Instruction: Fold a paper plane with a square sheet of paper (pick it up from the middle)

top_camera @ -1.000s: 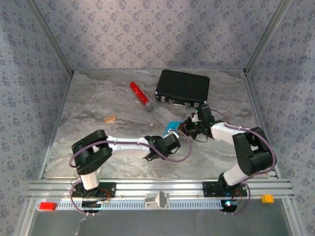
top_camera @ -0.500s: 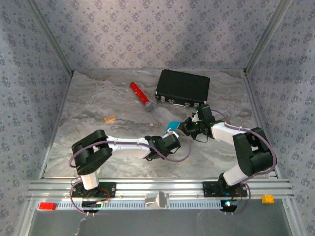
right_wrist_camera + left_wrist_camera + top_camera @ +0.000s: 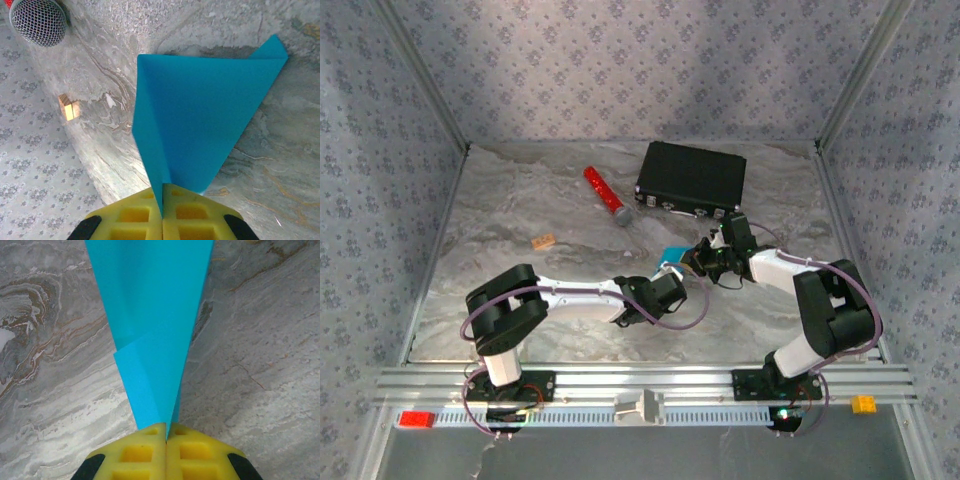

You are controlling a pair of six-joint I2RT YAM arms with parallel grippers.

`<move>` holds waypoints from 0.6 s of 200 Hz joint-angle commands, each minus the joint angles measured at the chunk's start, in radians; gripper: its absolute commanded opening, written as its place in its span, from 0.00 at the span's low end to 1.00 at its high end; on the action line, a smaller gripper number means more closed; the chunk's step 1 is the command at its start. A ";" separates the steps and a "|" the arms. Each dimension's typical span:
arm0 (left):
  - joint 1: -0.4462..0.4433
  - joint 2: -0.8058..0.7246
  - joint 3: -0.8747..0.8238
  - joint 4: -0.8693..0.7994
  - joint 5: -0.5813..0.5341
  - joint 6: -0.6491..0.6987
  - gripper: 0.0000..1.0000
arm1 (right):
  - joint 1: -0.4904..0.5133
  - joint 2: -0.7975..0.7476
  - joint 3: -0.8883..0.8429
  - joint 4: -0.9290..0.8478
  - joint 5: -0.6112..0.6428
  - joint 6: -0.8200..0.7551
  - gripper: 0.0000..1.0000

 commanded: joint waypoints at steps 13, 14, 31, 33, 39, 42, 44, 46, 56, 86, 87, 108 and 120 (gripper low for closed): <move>-0.002 0.013 0.025 -0.008 0.044 0.009 0.00 | -0.023 -0.059 0.023 -0.142 0.041 -0.105 0.18; -0.002 0.012 0.025 -0.008 0.048 0.008 0.00 | -0.024 -0.061 0.025 -0.148 0.043 -0.109 0.19; 0.008 0.012 0.024 0.002 0.103 0.008 0.00 | -0.043 -0.094 0.025 -0.202 0.075 -0.148 0.29; 0.009 0.012 0.025 0.003 0.109 0.008 0.00 | -0.045 -0.095 0.025 -0.205 0.078 -0.149 0.30; 0.013 0.012 0.026 0.005 0.128 0.007 0.00 | -0.053 -0.106 0.024 -0.220 0.086 -0.158 0.34; 0.017 0.012 0.027 0.005 0.138 0.009 0.00 | -0.057 -0.111 0.023 -0.224 0.089 -0.163 0.35; 0.018 0.012 0.028 0.005 0.145 0.008 0.00 | -0.061 -0.112 0.021 -0.226 0.090 -0.164 0.36; 0.020 0.013 0.030 0.005 0.153 0.009 0.00 | -0.063 -0.115 0.021 -0.229 0.089 -0.166 0.36; 0.028 0.015 0.035 0.002 0.185 0.008 0.00 | -0.077 -0.125 0.014 -0.237 0.089 -0.174 0.39; 0.046 0.017 0.038 0.008 0.246 0.003 0.00 | -0.102 -0.146 0.002 -0.248 0.084 -0.185 0.41; 0.047 0.017 0.037 0.009 0.250 0.002 0.00 | -0.102 -0.146 0.001 -0.248 0.083 -0.184 0.41; 0.066 0.016 0.033 0.024 0.312 -0.004 0.00 | -0.107 -0.148 0.000 -0.246 0.070 -0.185 0.42; 0.078 0.019 0.032 0.033 0.349 -0.009 0.00 | -0.107 -0.148 -0.003 -0.245 0.064 -0.187 0.42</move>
